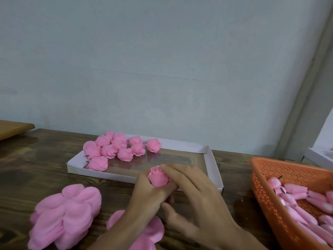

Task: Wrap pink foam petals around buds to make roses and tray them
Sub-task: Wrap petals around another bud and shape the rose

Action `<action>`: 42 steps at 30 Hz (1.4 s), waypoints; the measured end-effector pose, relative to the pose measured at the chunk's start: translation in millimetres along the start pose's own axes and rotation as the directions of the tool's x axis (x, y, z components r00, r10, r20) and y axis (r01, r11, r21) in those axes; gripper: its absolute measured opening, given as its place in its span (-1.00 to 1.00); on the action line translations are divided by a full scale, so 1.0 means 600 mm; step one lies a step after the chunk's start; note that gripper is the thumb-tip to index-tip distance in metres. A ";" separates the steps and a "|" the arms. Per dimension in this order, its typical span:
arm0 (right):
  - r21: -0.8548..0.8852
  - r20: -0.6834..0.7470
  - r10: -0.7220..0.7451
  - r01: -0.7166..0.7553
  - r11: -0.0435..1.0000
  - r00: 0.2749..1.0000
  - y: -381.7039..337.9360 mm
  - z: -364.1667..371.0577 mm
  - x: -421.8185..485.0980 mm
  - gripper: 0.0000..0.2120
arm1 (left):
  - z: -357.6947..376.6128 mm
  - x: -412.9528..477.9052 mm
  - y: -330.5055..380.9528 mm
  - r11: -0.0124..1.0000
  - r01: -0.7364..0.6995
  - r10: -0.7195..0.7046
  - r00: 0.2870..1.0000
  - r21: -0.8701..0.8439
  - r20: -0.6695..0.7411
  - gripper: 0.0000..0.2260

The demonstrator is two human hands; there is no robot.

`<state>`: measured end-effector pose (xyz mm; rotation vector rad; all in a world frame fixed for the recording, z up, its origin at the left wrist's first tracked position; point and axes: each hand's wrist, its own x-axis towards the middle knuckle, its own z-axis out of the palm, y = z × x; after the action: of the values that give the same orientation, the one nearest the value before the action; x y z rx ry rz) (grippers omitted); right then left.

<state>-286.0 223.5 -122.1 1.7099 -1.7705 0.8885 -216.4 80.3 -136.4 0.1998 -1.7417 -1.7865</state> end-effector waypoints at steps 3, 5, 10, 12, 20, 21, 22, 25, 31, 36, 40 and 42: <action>-0.015 0.010 -0.018 0.018 1.000 1.000 -0.002 0.000 0.001 -0.44 | -0.001 -0.001 0.004 0.999 -0.040 0.040 0.999 -0.016 0.030 -0.84; -0.052 0.019 -0.016 0.017 0.998 1.000 -0.003 -0.003 0.001 -0.47 | 0.001 -0.003 0.005 0.996 -0.048 0.053 0.996 -0.069 0.066 -0.88; -0.063 0.070 0.051 -0.046 0.997 0.996 -0.007 -0.014 0.004 -0.37 | 0.000 -0.002 0.002 0.999 -0.017 0.021 0.996 -0.052 0.086 -0.79; -0.055 0.105 0.066 -0.061 0.997 0.992 -0.010 -0.014 0.005 -0.39 | 0.001 -0.002 0.002 0.998 0.015 -0.010 0.996 -0.054 0.094 -0.74; 0.052 0.042 0.115 -0.117 0.992 0.992 -0.006 0.004 -0.006 -0.41 | 0.000 -0.001 -0.007 0.988 0.116 -0.107 0.990 -0.104 0.091 -0.70; 0.087 0.027 0.153 -0.154 0.984 0.988 -0.008 0.009 -0.007 -0.40 | -0.002 0.002 -0.006 0.981 0.133 -0.123 0.989 -0.143 0.077 -0.67; 0.121 0.010 0.198 -0.198 0.973 0.980 -0.010 0.016 -0.009 -0.41 | -0.004 0.006 -0.007 0.973 0.139 -0.131 0.990 -0.187 0.055 -0.65; 0.229 -0.036 0.421 -0.403 0.886 0.906 -0.019 0.034 -0.016 -0.44 | -0.008 0.015 -0.011 0.934 0.091 -0.128 0.988 -0.345 -0.087 -0.52; 0.429 0.068 0.596 -0.563 0.707 0.800 -0.045 0.053 -0.012 -0.49 | 0.011 0.011 -0.005 0.862 0.031 -0.129 0.979 -0.506 -0.160 -0.60; 0.612 0.157 0.695 -0.621 0.489 0.702 -0.051 0.059 -0.012 -0.64 | 0.016 0.000 0.002 0.893 0.102 -0.172 0.977 -0.438 -0.125 -0.64; 0.712 0.171 0.720 -0.589 0.382 0.673 -0.045 0.057 -0.010 -0.69 | 0.019 -0.004 0.010 0.887 0.121 -0.159 0.986 -0.445 -0.049 -0.63; 0.768 0.185 0.709 -0.550 0.328 0.680 -0.031 0.049 -0.001 -0.72 | 0.007 0.007 0.017 0.861 0.157 -0.147 0.987 -0.485 0.058 -0.54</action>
<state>-265.1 202.1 -139.9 1.1578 -2.0888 2.4188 -218.3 82.2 -124.9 0.1066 -1.2539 -2.2878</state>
